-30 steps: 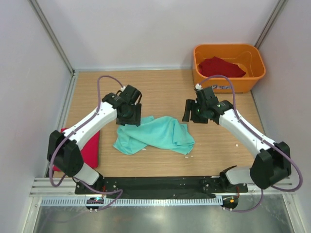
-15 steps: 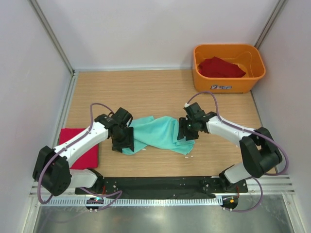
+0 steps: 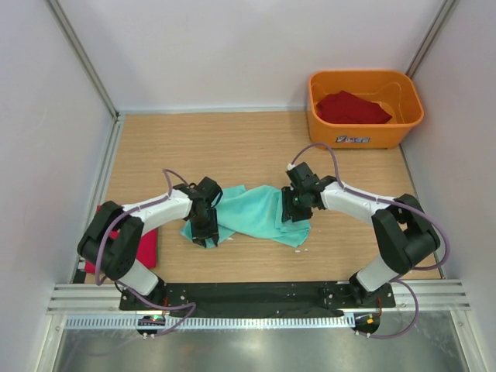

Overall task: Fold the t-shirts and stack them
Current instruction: Flatten the tshirt out

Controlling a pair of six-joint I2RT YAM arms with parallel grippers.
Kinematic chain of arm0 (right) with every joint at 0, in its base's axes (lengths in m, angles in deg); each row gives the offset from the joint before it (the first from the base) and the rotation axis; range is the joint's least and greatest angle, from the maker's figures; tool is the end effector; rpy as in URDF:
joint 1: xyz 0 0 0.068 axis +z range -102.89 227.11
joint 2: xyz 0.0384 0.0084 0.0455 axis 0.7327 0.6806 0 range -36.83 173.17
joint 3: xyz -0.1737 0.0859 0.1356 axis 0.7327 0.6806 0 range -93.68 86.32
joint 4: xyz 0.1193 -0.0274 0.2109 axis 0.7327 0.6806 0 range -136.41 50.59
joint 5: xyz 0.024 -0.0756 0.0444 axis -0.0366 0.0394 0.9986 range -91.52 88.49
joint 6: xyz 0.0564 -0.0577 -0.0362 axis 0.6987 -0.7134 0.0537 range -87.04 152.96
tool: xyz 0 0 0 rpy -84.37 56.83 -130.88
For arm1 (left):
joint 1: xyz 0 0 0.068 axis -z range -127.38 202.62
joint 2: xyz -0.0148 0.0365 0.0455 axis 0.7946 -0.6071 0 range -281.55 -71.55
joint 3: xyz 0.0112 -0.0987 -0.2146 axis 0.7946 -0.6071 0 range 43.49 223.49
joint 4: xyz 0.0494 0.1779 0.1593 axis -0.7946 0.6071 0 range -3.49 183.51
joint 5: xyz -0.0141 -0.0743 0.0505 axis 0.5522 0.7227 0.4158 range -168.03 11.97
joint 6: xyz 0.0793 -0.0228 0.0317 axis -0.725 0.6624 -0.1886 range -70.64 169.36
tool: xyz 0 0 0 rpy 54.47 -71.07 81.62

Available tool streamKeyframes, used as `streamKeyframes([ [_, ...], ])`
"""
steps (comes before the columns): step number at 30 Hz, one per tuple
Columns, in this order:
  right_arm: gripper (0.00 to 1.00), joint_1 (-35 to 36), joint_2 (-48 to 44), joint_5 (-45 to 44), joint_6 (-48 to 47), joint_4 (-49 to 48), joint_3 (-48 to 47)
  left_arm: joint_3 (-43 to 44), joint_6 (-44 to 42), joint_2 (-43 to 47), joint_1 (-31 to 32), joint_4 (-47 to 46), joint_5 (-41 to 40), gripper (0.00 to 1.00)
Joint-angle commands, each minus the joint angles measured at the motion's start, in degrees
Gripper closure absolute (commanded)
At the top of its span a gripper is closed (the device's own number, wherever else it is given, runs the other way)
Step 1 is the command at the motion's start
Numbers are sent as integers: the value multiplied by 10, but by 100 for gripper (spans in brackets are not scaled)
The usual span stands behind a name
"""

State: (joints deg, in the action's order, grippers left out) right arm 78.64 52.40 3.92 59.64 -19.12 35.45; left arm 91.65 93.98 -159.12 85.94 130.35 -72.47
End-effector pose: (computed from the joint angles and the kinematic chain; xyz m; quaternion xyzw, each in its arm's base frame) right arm 0.2469 0.1601 0.1077 -0.0513 0.9751 0.1429 0.1615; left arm 0.1973 -0.1388 0.0911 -0.0953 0.9925 -0.0746 0.0153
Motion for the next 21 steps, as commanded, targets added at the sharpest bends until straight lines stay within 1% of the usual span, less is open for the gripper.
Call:
streamKeyframes([
  [1,55,5,9,-30,-8,5,-23,-5,3,-17,3,-37,-11,60],
  [2,59,5,10,-33,-9,7,-25,-7,2,-19,3,-40,-10,66],
  [4,62,5,5,-40,-10,5,-23,-11,1,-16,3,-41,-13,73],
  [5,69,5,2,-47,-13,5,-22,-11,-1,-13,3,-41,-16,81],
  [6,76,6,-2,-50,-14,5,-23,-9,-2,-11,3,-38,-22,86],
  [7,85,5,-5,-52,-17,15,-25,-5,-3,-1,3,-31,-29,94],
  [8,95,5,-9,-86,-17,26,-37,5,-3,8,3,-23,-35,100],
  [9,98,5,-21,-96,-18,41,-46,11,-2,22,3,-2,-51,100],
  [11,99,5,-41,-115,-23,92,-65,38,-2,75,3,31,-85,100],
  [12,99,5,-70,-130,-29,109,-84,50,-11,95,3,68,-109,100],
  [13,98,5,-85,-137,-33,145,-93,66,-16,138,3,88,-121,100],
  [15,99,5,-139,-162,-43,188,-121,112,-34,182,3,143,-155,100],
  [16,99,5,-159,-169,-45,230,-131,126,-42,208,3,157,-162,100],
  [17,99,5,-178,-176,-45,252,-149,140,-50,255,3,168,-165,100],
  [18,99,5,-196,-178,-45,272,-157,168,-57,282,3,182,-166,100],
  [19,99,5,-236,-189,-42,306,-164,180,-70,307,3,186,-167,100],
  [20,99,4,-254,-194,-36,323,-182,194,-75,348,3,189,-168,100],
  [21,98,4,-274,-199,-30,339,-190,219,-81,365,3,199,-170,100],
])
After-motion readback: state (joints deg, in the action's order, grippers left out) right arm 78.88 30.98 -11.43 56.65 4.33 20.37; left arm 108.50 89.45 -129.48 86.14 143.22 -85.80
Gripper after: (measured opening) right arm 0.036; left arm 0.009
